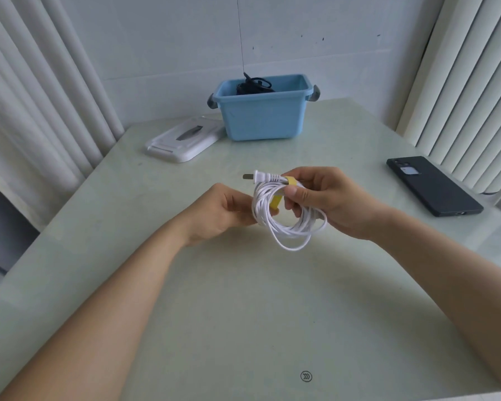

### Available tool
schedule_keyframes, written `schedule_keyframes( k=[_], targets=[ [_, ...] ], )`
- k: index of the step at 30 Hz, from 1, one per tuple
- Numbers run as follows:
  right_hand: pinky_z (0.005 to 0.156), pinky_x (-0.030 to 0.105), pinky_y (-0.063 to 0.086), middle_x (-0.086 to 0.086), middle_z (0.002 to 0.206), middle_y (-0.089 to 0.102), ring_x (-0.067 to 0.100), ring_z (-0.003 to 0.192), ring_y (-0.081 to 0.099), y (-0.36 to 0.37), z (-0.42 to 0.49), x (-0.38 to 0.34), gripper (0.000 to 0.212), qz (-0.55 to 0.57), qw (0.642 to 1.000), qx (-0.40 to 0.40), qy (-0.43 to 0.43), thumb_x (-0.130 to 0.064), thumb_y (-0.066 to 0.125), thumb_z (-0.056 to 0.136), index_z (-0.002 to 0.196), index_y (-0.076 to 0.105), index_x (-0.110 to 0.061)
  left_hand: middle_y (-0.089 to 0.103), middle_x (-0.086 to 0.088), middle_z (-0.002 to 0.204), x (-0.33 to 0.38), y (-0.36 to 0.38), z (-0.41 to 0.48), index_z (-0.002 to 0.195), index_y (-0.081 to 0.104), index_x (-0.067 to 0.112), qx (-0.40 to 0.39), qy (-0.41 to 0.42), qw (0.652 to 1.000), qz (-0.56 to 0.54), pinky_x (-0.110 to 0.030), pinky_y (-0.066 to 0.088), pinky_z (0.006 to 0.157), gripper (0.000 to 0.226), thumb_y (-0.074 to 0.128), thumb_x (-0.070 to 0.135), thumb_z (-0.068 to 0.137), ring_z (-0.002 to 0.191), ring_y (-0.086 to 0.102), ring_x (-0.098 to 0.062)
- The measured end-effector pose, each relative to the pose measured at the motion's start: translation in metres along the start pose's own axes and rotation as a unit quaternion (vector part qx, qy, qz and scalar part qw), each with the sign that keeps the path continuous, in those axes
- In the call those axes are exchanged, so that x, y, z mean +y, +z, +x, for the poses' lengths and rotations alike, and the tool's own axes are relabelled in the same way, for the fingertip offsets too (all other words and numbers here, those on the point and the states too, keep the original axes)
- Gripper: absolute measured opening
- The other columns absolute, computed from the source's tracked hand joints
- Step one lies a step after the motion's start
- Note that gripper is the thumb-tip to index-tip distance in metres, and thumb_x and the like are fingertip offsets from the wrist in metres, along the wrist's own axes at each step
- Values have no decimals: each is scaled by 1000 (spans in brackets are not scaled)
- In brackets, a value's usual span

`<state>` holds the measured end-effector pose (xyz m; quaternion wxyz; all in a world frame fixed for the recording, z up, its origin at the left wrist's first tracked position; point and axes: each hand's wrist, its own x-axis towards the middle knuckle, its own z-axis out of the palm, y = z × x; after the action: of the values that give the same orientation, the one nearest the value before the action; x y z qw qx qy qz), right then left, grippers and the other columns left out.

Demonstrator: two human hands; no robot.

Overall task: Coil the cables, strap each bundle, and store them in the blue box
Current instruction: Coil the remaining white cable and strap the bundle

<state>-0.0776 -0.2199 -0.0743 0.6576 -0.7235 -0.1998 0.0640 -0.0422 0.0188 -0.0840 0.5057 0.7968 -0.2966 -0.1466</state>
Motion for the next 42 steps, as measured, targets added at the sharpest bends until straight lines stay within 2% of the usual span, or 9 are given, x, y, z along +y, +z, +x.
schedule_keyframes(
  k=[5, 8, 12, 18, 22, 27, 35, 39, 42],
  targets=[
    [62, 25, 47, 6, 77, 60, 16, 66, 54, -3, 3, 9, 16, -30, 997, 63, 19, -14, 66, 93, 103, 72, -4, 73, -10, 119, -3, -6, 2, 115, 74, 1, -51, -44, 996, -53, -31, 47, 105, 35, 59, -3, 83, 120, 64, -21],
    [65, 30, 47, 7, 78, 64, 14, 65, 57, -2, 4, 12, 15, -69, 995, 74, 16, -16, 67, 93, 101, 73, -5, 77, -12, 99, 1, -1, 6, 91, 78, 1, 94, -76, 987, -109, -35, 56, 85, 34, 52, 13, 71, 96, 71, -19],
    [64, 30, 47, 9, 83, 70, 13, 64, 57, 1, 4, 12, 13, -93, 992, 80, 10, -15, 67, 94, 100, 73, -5, 61, -5, 73, 11, 4, 8, 72, 61, 9, 273, 42, 960, -55, -28, 49, 62, 33, 73, 39, 68, 72, 57, -14],
    [64, 30, 45, 5, 78, 66, 14, 66, 53, 2, 6, 14, 15, -65, 995, 76, 20, -13, 71, 91, 104, 74, -6, 46, 6, 89, 21, 24, 8, 83, 73, 26, 180, 206, 929, 248, -18, 41, 76, 15, 79, 20, 70, 92, 49, -17],
    [66, 25, 47, 9, 84, 66, 18, 73, 54, 4, 4, 14, 19, -10, 997, 50, 53, -11, 68, 92, 109, 72, -4, 44, 8, 91, 18, 21, 6, 86, 74, 28, 175, 188, 926, 276, -29, 48, 76, 20, 75, 17, 69, 92, 48, -17],
    [97, 47, 49, 31, 120, 64, 34, 101, 62, 5, 2, 8, 33, 77, 993, 11, 87, -13, 64, 93, 123, 65, 1, 49, 9, 89, 19, 26, 7, 85, 72, 28, 222, 218, 873, 376, -41, 47, 71, 25, 82, 15, 66, 88, 46, -18],
    [95, 45, 40, 29, 125, 60, 33, 105, 52, 8, 1, 5, 34, 135, 985, -18, 107, -20, 55, 99, 128, 64, -4, 63, 2, 86, 11, 23, 10, 90, 82, 22, 271, 344, 829, 348, -44, 46, 71, 8, 82, 22, 82, 84, 48, -27],
    [70, 23, 46, 7, 90, 66, 13, 75, 55, 13, 3, 3, 28, 138, 984, 17, 112, -6, 51, 99, 120, 69, -2, 68, 3, 94, 12, 26, 12, 88, 80, 14, 281, 349, 831, 331, -39, 45, 73, 13, 80, 27, 87, 88, 46, -25],
    [65, 22, 45, 5, 79, 60, 10, 66, 53, 14, 2, 2, 22, 129, 986, 12, 103, -6, 52, 97, 106, 72, -3, 72, 8, 102, 12, 29, 11, 88, 78, 15, 278, 356, 828, 331, -43, 44, 80, 13, 77, 27, 89, 95, 47, -26]
  ],
)
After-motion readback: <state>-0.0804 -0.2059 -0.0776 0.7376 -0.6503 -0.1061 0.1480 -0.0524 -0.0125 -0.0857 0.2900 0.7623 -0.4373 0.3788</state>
